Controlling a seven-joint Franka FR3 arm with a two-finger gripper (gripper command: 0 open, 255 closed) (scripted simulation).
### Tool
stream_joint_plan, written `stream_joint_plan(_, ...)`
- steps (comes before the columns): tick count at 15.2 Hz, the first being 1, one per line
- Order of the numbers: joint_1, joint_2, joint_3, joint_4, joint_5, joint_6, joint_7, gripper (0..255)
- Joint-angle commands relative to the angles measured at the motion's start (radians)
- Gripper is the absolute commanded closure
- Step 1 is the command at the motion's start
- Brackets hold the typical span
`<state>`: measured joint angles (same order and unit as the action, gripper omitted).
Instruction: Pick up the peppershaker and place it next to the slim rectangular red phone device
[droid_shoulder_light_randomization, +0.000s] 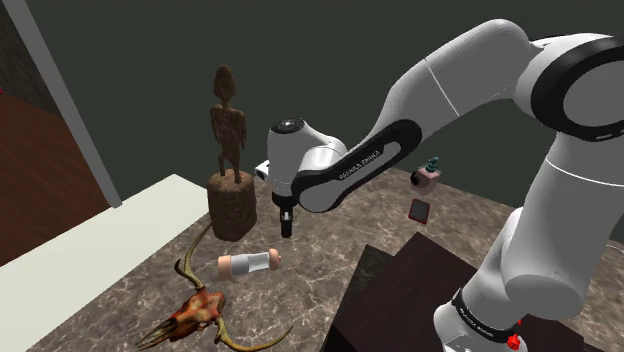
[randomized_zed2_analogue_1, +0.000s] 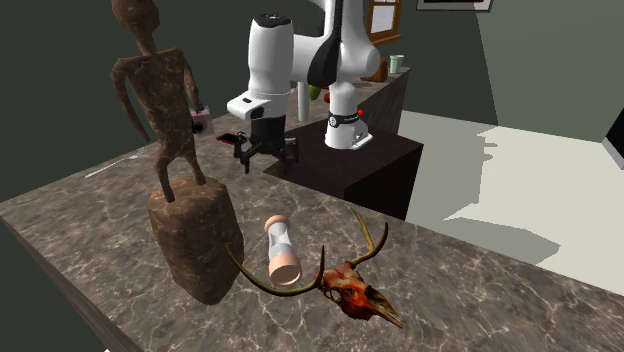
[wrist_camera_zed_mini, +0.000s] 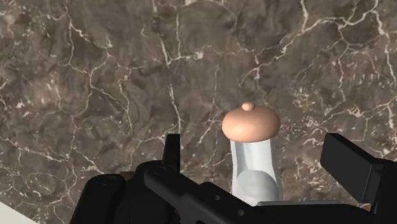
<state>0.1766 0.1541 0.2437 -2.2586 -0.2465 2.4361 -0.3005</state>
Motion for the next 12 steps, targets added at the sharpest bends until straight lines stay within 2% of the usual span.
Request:
stream_joint_plan(1,0.016,0.066,0.005,0.035,-0.033,0.030,0.005,0)
stream_joint_plan(10,0.118,0.376,-0.008,0.242,-0.180,0.122,0.018,0)
stream_joint_plan(12,0.127,0.402,-0.014,0.257,-0.190,0.133,0.020,0)
